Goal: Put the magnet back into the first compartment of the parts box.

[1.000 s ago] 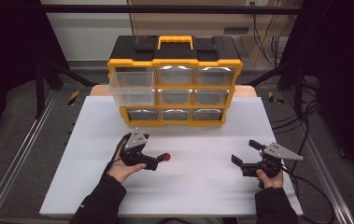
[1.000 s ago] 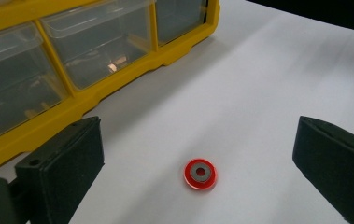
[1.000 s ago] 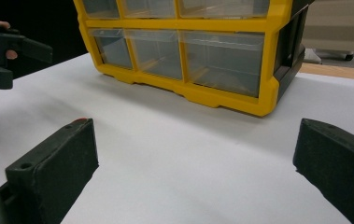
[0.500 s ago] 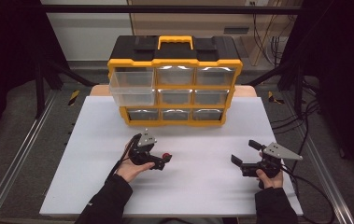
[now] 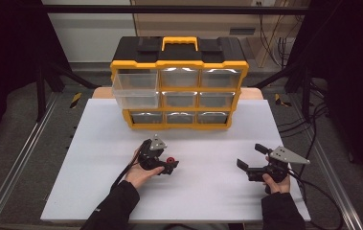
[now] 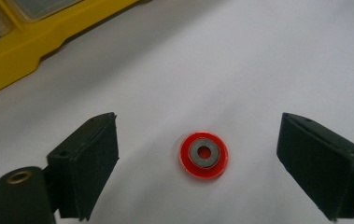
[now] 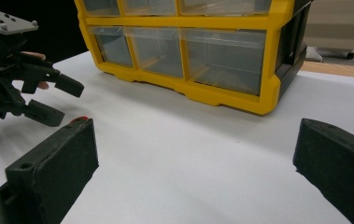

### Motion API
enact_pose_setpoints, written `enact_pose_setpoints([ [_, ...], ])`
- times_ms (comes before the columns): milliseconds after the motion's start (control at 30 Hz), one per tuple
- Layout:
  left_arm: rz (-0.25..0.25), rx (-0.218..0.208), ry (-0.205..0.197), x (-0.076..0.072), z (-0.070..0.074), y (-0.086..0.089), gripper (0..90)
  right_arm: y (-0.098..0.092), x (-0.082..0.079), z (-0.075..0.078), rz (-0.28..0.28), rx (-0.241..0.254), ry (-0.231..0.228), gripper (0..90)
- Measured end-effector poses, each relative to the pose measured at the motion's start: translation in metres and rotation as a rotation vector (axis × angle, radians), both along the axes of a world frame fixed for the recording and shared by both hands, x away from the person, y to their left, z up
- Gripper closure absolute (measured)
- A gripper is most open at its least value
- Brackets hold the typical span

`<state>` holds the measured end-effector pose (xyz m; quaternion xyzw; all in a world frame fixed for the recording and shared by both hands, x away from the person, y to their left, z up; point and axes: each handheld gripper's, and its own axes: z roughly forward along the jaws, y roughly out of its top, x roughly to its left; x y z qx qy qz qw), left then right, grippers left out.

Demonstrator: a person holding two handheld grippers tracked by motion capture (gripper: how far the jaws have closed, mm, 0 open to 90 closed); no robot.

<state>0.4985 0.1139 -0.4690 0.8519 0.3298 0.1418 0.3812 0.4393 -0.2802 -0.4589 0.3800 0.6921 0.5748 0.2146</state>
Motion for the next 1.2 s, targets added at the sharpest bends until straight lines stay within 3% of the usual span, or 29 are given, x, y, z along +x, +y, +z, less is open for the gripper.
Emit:
enact_pose_setpoints([
  [500, 0.014, 0.080, 0.006, 0.0001, -0.0082, -0.0075, 33.5, 0.0002, 0.0003, -0.0002, -0.001, -0.001, 0.003, 0.4],
  [900, -0.002, 0.072, 0.036, 0.0010, -0.0089, -0.0074, 50.2, 0.0000, 0.0003, 0.0000, -0.001, 0.000, 0.002, 0.4],
  [1200, -0.007, 0.071, 0.044, 0.0013, -0.0095, -0.0084, 57.1, 0.0000, 0.0003, 0.0001, -0.004, 0.002, 0.001, 0.4],
])
